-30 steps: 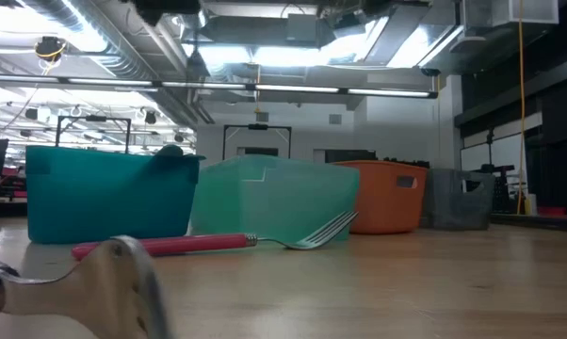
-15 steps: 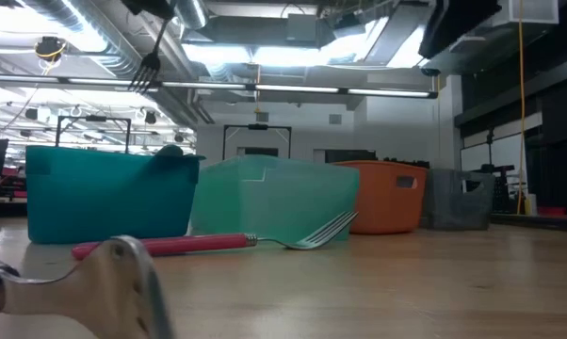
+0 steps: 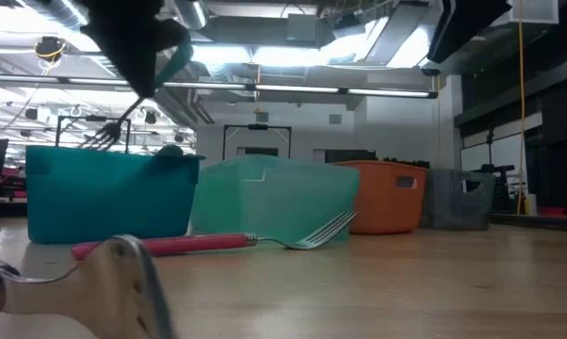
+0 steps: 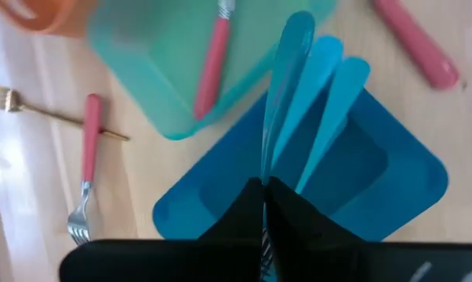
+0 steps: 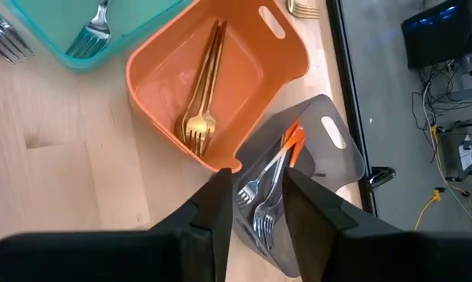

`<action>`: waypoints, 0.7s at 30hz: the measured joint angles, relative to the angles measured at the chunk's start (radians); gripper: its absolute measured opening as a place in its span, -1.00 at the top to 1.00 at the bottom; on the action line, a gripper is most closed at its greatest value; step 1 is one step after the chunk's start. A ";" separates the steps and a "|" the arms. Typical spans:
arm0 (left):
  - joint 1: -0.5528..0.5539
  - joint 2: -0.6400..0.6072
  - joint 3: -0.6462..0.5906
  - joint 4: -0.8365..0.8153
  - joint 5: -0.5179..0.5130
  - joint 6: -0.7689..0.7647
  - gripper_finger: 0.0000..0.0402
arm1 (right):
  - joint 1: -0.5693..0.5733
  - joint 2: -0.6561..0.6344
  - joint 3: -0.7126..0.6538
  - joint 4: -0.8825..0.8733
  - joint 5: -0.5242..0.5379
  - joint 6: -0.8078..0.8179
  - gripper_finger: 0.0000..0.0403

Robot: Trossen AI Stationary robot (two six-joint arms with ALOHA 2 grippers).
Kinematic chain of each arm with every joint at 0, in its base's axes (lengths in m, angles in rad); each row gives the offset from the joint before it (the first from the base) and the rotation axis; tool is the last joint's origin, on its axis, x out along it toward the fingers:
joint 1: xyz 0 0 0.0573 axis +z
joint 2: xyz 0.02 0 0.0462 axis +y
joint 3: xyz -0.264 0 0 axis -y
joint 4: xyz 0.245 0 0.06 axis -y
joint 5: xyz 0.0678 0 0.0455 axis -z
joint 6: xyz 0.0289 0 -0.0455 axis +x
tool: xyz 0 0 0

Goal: Sort silverware by color (type)
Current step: Put the blue fork into the blue bin

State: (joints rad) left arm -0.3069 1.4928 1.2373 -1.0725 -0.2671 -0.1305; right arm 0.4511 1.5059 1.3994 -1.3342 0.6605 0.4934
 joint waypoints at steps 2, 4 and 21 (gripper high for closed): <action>-0.010 0.037 0.000 0.001 0.000 0.030 1.00 | 0.000 0.000 0.000 0.000 0.000 0.000 0.47; -0.020 0.067 0.000 0.001 0.000 0.050 1.00 | 0.000 0.000 0.000 0.000 0.000 0.000 0.47; -0.069 0.233 0.001 -0.018 -0.011 0.142 1.00 | 0.000 0.000 0.000 0.011 -0.078 0.000 0.47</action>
State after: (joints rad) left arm -0.3763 1.7263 1.2381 -1.0901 -0.2783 0.0113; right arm 0.4512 1.5059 1.3994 -1.3231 0.5823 0.4934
